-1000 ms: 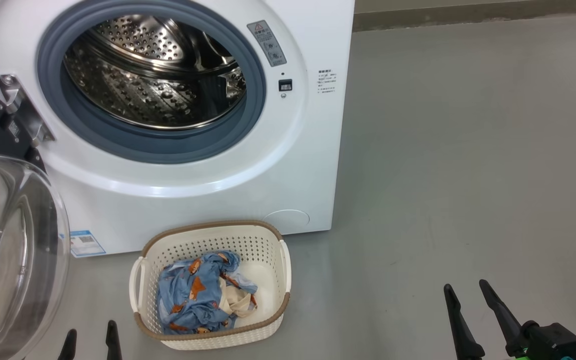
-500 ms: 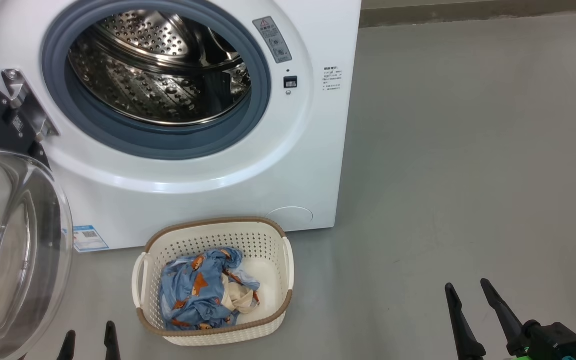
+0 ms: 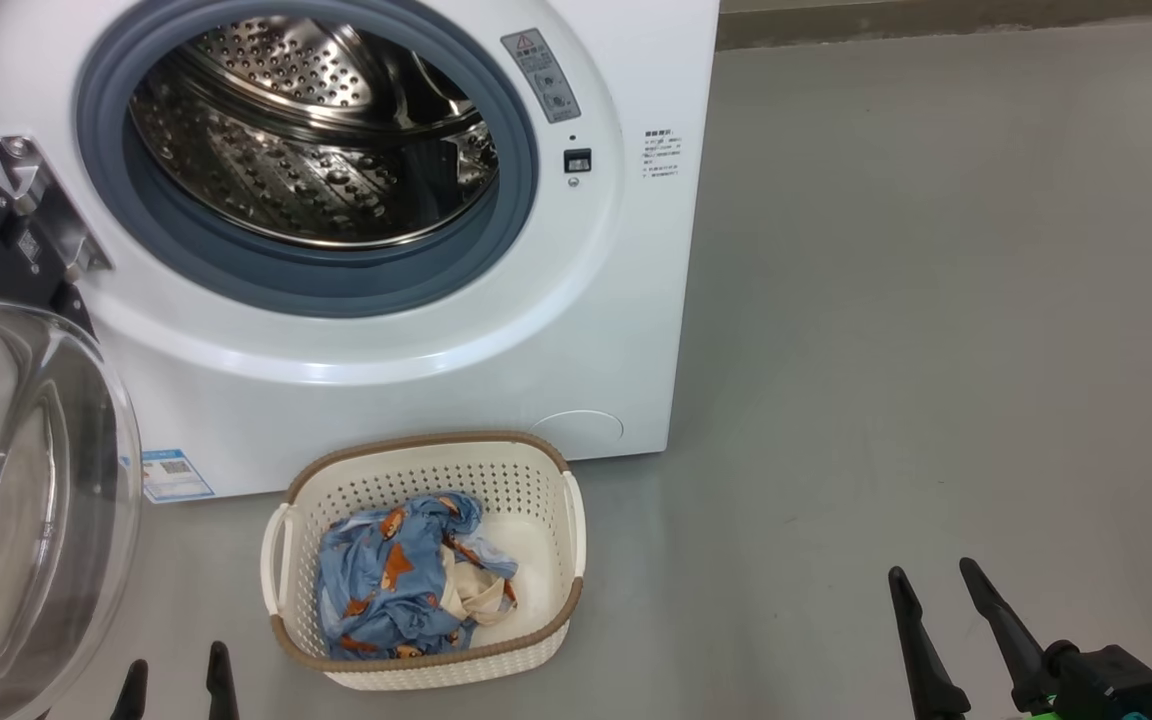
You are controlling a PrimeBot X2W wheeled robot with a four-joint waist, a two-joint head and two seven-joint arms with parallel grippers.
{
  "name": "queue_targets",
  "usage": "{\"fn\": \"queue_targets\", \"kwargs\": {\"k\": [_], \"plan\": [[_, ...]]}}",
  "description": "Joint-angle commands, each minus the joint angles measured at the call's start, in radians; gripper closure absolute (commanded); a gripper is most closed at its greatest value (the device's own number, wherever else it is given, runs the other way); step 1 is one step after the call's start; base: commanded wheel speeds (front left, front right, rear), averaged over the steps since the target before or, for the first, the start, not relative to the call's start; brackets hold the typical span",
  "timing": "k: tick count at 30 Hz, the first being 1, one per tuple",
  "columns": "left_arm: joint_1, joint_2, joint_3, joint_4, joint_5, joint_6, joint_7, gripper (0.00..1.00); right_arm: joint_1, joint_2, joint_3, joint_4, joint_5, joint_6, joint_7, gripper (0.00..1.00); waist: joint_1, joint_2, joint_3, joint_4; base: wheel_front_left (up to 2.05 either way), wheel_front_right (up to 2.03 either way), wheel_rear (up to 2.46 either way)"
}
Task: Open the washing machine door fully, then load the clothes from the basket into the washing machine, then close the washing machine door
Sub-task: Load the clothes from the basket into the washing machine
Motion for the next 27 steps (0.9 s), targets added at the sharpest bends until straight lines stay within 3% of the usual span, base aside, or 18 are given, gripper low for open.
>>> {"fn": "queue_targets", "kwargs": {"k": [1, 15, 27], "plan": [[-0.028, 0.012, 0.035, -0.026, 0.008, 0.007, -0.006, 0.00, -0.020, -0.004, 0.027, -0.022, -0.014, 0.006, -0.012, 0.00, 0.0000, -0.0001, 0.000, 0.000, 0.00, 0.00, 0.00], [-0.028, 0.012, 0.029, -0.011, 0.024, 0.019, -0.006, 0.00, -0.020, -0.003, 0.030, -0.021, -0.014, 0.006, -0.012, 0.00, 0.0000, -0.0001, 0.001, -0.005, 0.15, -0.15, 0.00], [-0.040, 0.012, 0.031, -0.027, 0.049, 0.039, -0.006, 0.00, -0.022, -0.004, 0.028, -0.023, -0.016, 0.006, -0.012, 0.00, 0.0000, -0.0001, 0.012, -0.003, 1.52, -1.52, 0.00]]}}
